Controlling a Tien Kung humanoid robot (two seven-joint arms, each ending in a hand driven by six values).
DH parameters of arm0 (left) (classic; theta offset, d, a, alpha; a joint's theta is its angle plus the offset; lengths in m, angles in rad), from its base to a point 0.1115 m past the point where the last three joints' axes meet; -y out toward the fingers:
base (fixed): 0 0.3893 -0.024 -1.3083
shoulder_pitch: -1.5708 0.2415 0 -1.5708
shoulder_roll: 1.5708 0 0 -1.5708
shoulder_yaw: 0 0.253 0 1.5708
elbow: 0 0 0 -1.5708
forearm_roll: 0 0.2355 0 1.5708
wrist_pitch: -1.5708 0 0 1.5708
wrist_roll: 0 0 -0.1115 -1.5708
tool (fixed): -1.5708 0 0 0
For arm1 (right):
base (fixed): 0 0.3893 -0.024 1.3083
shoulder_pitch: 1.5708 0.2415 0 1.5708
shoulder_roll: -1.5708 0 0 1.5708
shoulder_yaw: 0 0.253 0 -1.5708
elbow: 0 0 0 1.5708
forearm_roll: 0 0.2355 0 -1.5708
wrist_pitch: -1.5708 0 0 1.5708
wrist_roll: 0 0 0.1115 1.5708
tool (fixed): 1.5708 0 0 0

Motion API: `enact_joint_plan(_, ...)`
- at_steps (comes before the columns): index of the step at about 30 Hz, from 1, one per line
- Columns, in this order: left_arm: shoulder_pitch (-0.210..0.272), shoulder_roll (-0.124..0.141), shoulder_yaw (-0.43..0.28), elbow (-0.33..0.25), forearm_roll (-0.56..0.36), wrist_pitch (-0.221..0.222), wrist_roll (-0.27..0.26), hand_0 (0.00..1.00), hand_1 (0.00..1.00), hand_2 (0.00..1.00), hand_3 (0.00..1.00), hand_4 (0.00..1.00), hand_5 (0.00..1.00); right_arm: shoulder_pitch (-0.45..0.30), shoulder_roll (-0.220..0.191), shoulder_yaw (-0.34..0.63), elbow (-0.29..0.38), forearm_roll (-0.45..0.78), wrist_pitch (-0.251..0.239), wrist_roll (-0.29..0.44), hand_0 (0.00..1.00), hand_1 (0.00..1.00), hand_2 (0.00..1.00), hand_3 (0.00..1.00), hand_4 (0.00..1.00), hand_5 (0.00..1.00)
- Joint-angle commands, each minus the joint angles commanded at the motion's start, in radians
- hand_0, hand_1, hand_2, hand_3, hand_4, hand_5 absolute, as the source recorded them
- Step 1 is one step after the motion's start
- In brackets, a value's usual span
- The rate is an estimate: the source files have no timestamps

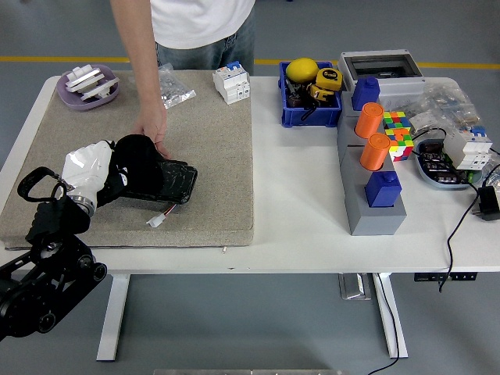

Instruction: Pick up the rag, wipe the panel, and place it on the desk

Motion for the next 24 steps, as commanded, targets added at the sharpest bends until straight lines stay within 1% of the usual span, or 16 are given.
enact_joint_plan(3, 0.001, 0.006, -0.022, 0.020, 0.004, 0.001, -0.003, 0.301, 0.435, 0.536, 0.499, 0.245, 0.002, -0.001, 0.000, 0.003, 0.000, -0.001, 0.000, 0.000, 0.748, 0.623, 0.628, 0.562, 0.919, 0.424)
enact_joint_plan(11, 0.001, 0.026, -0.095, 0.106, 0.005, 0.000, -0.011, 0.302, 0.435, 0.536, 0.498, 0.247, 0.002, -0.001, 0.001, 0.010, 0.000, -0.006, -0.001, 0.000, 0.750, 0.624, 0.627, 0.562, 0.920, 0.424)
enact_joint_plan(17, 0.007, 0.028, -0.148, 0.135, 0.016, 0.003, -0.014, 0.303, 0.436, 0.536, 0.501, 0.256, 0.002, -0.002, 0.001, 0.010, 0.000, -0.006, -0.001, -0.002, 0.748, 0.624, 0.627, 0.562, 0.920, 0.424)
enact_joint_plan(24, -0.003, 0.034, -0.180, 0.163, 0.017, 0.005, -0.018, 0.302, 0.434, 0.535, 0.500, 0.256, 0.002, 0.000, 0.001, 0.015, 0.004, -0.015, -0.003, -0.003, 0.748, 0.624, 0.628, 0.562, 0.920, 0.424)
